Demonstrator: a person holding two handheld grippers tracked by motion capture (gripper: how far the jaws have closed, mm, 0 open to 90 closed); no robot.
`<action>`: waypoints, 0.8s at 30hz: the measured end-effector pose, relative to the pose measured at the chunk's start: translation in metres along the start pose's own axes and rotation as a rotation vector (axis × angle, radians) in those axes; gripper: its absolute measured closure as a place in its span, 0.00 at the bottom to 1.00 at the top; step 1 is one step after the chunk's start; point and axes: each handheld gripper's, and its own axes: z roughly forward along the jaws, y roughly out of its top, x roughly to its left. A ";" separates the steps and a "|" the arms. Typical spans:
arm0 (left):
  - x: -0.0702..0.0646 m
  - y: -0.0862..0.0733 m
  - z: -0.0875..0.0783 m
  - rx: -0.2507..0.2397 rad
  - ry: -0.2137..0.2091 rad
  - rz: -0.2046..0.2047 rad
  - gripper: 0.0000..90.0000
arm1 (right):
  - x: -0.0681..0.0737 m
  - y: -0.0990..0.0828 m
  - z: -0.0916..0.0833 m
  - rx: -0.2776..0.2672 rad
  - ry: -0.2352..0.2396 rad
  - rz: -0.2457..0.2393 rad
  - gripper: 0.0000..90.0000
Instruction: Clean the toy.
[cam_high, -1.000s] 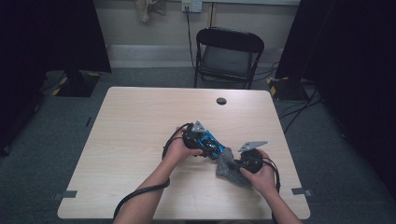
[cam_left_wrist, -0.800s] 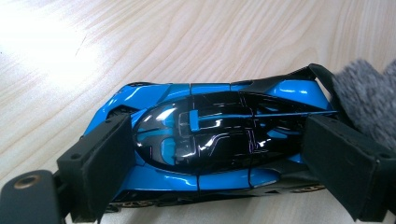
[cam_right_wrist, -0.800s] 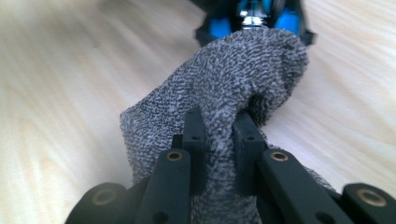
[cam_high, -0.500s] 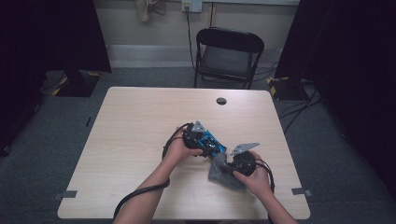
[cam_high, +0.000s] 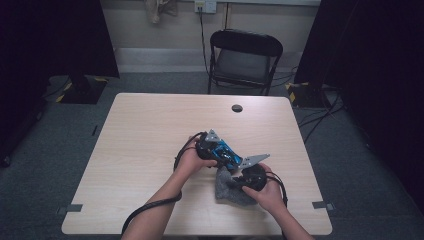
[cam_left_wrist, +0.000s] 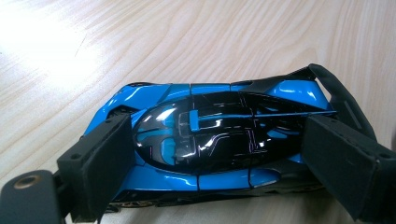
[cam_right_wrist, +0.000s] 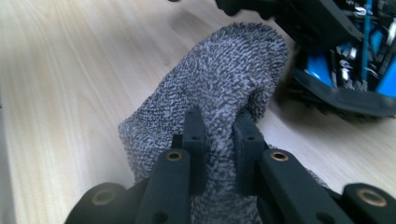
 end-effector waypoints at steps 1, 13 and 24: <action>0.000 0.000 0.000 -0.002 -0.001 0.002 0.11 | 0.001 0.001 0.000 -0.009 0.013 0.005 0.88; 0.001 -0.001 0.000 -0.010 -0.001 0.005 0.11 | -0.011 -0.002 0.005 0.015 -0.044 0.031 0.88; 0.000 -0.002 0.000 -0.011 -0.001 0.003 0.11 | -0.033 -0.007 -0.006 0.010 -0.096 0.088 0.87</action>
